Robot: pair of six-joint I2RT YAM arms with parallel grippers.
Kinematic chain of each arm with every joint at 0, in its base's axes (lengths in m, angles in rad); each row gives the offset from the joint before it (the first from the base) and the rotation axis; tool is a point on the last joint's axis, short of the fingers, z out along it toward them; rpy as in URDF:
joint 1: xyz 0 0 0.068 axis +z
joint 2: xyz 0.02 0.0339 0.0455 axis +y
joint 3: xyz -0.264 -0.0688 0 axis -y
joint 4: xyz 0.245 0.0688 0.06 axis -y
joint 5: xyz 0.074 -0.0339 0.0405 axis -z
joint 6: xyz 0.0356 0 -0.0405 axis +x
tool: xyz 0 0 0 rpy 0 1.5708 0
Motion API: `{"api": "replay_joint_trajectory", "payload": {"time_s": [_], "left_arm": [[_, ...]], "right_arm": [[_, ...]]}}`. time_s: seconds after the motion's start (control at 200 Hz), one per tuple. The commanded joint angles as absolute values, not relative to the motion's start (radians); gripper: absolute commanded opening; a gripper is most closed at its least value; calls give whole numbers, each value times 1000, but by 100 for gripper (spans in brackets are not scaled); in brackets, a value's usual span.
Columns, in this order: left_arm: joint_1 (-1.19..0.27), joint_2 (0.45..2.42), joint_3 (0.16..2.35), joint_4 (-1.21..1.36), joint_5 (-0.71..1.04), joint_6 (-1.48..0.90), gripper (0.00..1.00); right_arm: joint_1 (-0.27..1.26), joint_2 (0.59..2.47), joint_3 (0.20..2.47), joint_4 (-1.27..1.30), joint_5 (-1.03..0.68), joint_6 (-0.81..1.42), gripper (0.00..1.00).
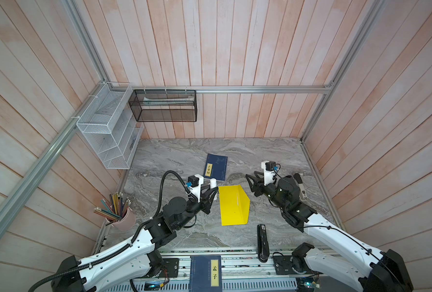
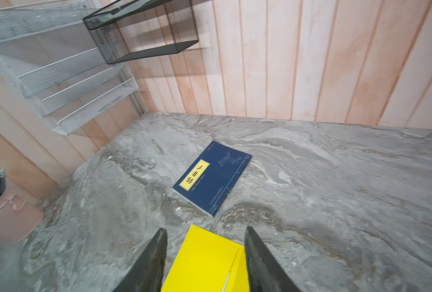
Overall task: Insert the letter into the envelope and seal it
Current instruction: 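Move the right gripper back toward the glue stick in the left gripper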
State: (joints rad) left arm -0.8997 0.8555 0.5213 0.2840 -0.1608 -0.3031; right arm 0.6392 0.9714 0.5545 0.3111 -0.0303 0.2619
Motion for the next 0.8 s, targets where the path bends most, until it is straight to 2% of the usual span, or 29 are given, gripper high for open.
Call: {"api": "replay_joint_trajectory", "payload": {"time_s": [0.0,0.455,0.795], "left_arm": [[-903,863,560,314,-230,-311,0],[-895,902,602,364,-273,-311,0],[-851,895,594,408,-213,-331,0]], "right_arm": [[712,954,528,365,-90,279,50],[924,990,442,585,-160,350,47],[956,982,445,634,-160,396,45]]}}
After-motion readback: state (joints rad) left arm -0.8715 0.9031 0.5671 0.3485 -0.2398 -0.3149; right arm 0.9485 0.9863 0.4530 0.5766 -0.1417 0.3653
